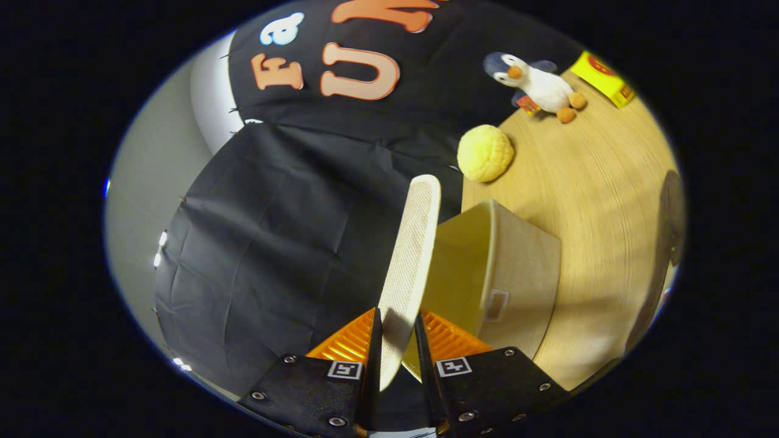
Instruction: Open the storage box then place both shoes into the box .Put the left shoe in first, then the right shoe, with the right side of both shoes facing outward in a uniform manner.
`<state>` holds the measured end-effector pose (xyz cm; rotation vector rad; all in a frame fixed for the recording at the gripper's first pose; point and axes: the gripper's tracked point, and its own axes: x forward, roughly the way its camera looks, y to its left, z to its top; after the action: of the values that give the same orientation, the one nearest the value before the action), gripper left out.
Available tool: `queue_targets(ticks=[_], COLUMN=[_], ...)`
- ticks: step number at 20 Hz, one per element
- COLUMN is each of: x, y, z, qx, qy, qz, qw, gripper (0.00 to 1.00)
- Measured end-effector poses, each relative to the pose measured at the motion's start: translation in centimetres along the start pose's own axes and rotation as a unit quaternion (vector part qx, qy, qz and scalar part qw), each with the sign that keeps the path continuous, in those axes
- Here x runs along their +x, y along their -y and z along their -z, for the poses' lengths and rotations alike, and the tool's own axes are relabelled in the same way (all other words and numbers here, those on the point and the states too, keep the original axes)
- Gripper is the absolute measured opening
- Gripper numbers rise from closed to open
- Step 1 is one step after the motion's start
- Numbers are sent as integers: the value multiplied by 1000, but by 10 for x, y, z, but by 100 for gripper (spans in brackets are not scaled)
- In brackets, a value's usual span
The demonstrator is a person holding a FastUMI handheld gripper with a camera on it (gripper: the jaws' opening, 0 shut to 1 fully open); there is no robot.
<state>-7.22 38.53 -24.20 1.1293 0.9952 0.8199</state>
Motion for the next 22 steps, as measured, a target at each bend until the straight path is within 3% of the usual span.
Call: queue_targets(ticks=[3, 6, 13, 14, 17, 19, 22], x=[18, 41, 106, 112, 127, 127, 127], y=[-44, -78, -99, -93, -87, -91, -93], z=[-10, -14, 6, 8, 22, 28, 28], qx=[-54, -111, -137, -146, -153, -161, -182], qy=[6, -5, -51, -61, -82, -89, -87], qz=[-10, -14, -18, -9, 1, -1, 9], qw=[998, 994, 989, 987, 985, 983, 979], gripper=[23, 23, 25, 28, 66, 81, 90])
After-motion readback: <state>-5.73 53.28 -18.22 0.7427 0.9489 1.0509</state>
